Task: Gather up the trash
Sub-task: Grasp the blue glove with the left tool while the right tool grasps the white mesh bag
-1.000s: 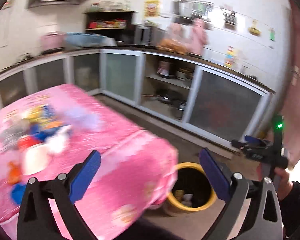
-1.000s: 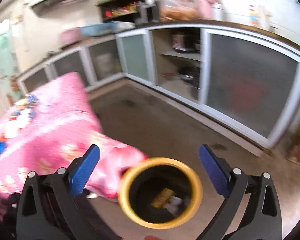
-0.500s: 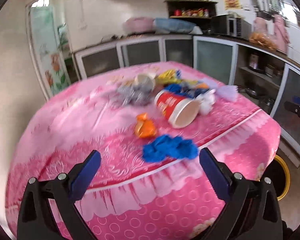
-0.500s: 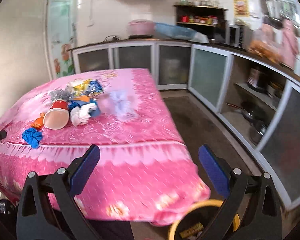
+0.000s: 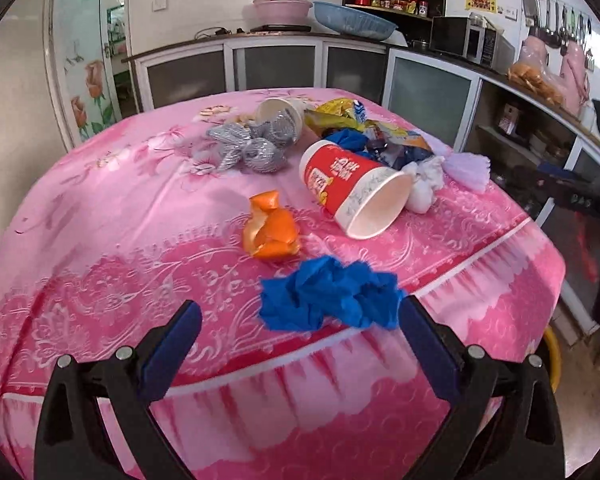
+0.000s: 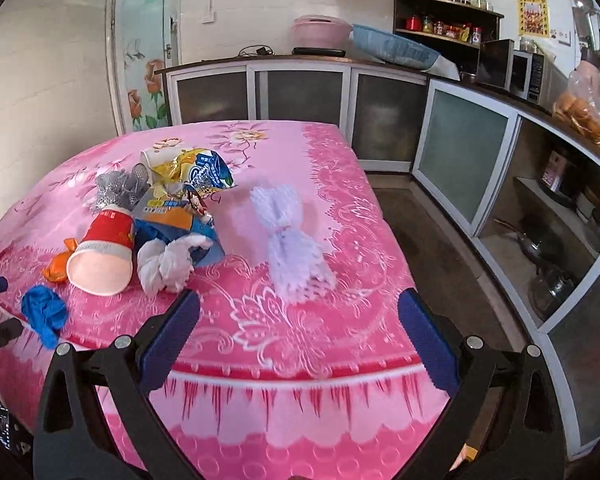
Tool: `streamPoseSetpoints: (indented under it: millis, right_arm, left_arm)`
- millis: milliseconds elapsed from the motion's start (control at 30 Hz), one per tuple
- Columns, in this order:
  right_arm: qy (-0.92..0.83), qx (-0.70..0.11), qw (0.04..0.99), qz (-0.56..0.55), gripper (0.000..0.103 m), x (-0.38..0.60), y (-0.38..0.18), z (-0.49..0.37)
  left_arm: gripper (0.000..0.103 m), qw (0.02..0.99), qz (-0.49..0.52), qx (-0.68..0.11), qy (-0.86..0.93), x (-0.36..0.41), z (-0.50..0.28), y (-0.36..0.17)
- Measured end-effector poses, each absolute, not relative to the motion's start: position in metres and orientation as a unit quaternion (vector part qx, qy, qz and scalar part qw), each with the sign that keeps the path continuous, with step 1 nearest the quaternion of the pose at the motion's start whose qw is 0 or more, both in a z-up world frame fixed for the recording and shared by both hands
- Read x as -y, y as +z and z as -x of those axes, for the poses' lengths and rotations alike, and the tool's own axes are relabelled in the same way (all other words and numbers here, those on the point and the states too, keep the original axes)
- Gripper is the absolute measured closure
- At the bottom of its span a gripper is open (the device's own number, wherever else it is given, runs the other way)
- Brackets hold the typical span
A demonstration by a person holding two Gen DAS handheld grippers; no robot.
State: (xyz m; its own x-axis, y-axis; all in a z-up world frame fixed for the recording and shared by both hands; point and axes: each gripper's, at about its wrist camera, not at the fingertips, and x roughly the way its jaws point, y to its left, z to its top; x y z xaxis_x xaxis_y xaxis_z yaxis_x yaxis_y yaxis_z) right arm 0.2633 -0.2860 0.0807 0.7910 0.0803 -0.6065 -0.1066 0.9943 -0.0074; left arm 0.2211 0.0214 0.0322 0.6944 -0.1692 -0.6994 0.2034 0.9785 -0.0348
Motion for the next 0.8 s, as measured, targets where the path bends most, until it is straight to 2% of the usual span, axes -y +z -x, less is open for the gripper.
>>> streamPoseSetpoints:
  millis: [267, 733, 800]
  right_arm:
    - [0.051, -0.33, 0.942, 0.032, 0.008, 0.281, 0.067, -0.299]
    - [0.057, -0.387, 0.92, 0.015, 0.009, 0.284, 0.033, -0.353]
    - [0.055, -0.393, 0.918, 0.011, 0.012, 0.284, 0.032, -0.356]
  left_arm:
    - [0.008, 0.9, -0.01, -0.419, -0.118, -0.003, -0.245, 0.01]
    - [0.008, 0.891, -0.004, -0.437, -0.12, 0.006, -0.271, -0.001]
    - [0.008, 0.892, 0.002, -0.435, -0.122, 0.004, -0.27, 0.0]
